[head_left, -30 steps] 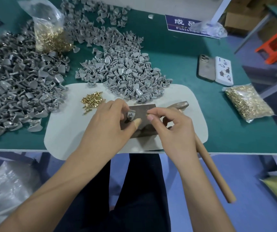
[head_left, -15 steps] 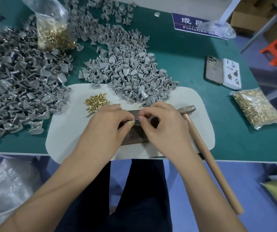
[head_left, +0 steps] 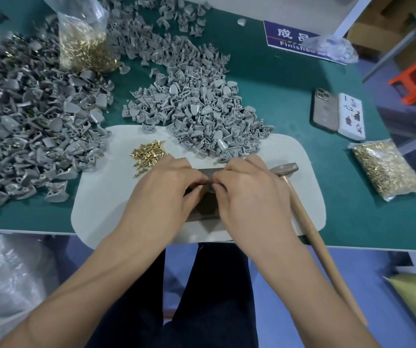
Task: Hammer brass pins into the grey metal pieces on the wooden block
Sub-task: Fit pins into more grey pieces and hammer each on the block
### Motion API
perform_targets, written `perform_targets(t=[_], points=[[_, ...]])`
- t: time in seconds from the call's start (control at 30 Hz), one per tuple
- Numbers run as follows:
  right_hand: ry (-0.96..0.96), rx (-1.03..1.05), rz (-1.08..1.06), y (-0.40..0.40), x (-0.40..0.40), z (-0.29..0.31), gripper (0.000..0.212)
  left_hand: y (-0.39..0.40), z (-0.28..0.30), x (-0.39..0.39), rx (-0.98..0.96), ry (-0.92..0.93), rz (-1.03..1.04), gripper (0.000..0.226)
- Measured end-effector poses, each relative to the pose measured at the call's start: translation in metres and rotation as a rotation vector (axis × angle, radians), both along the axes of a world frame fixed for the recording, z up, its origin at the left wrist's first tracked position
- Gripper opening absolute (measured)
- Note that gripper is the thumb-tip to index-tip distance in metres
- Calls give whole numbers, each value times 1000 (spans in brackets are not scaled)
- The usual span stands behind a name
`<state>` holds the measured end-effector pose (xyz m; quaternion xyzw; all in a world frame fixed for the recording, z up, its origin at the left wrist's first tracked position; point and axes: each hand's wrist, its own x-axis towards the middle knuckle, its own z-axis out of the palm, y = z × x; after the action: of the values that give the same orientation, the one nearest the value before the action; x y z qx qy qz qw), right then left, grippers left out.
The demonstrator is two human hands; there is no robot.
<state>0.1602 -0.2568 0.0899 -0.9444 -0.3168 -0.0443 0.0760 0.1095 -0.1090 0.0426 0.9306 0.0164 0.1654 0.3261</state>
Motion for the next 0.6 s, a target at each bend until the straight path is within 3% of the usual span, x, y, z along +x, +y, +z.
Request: perform_targets(t=[0.1, 0.43, 0.6], points=[[-15, -11, -9, 1, -1, 0, 13, -1, 0, 0, 9, 0, 4, 17], [188, 267, -93, -15, 12, -18, 11, -2, 9, -3, 81, 12, 44, 4], [134, 229, -72, -14, 11, -18, 11, 0, 8, -2, 88, 13, 54, 5]])
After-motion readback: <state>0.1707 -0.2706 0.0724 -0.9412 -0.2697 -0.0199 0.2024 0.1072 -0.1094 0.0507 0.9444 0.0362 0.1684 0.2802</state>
